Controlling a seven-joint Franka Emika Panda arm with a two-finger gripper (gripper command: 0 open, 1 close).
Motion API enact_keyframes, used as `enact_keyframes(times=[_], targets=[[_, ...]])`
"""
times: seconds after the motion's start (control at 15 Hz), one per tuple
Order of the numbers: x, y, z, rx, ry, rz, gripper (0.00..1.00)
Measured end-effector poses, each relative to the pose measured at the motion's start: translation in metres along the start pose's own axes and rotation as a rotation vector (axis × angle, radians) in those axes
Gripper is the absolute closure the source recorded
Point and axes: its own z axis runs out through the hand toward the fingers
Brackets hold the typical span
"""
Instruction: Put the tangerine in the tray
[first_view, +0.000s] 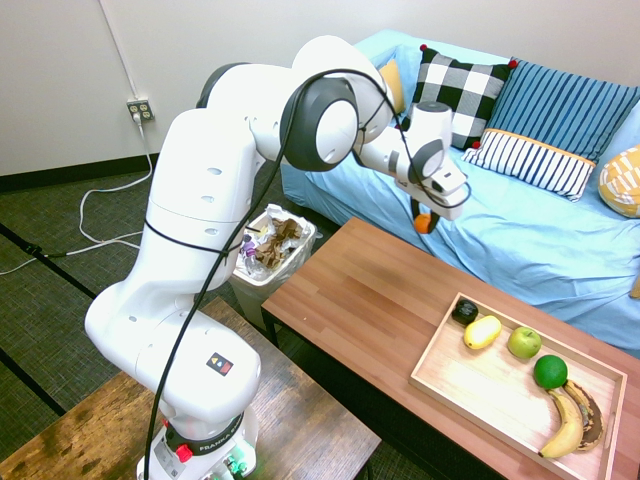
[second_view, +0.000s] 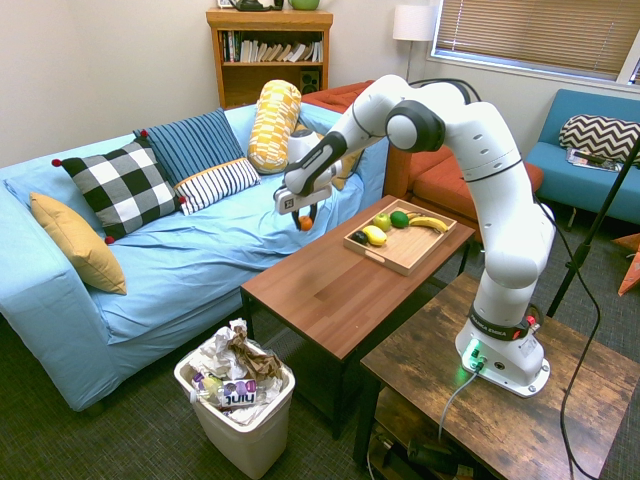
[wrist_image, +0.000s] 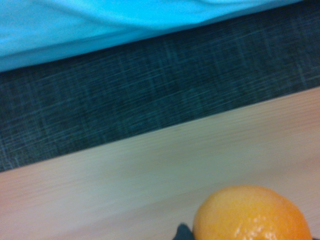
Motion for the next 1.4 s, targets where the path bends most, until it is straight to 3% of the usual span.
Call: enact_keyframes(times=[0.2,0.4,0.8,1.13,1.2,1.4], targets=[[0.095,0.084,0.006,-0.031,0.008,0.129,1.00],[0.149,0.162,0.030,-0.069,0.005,0.226,1.00],[0.160,0.259,0.124,-0.144,-0.060,0.316,1.00],[0.153,0.284,0.164,-0.170,-0.099,0.314,1.00],[0.152,0.286,0.168,-0.173,-0.103,0.312,0.00],[0.154,0.293,0.172,-0.171,-0.113,0.304,0.00]])
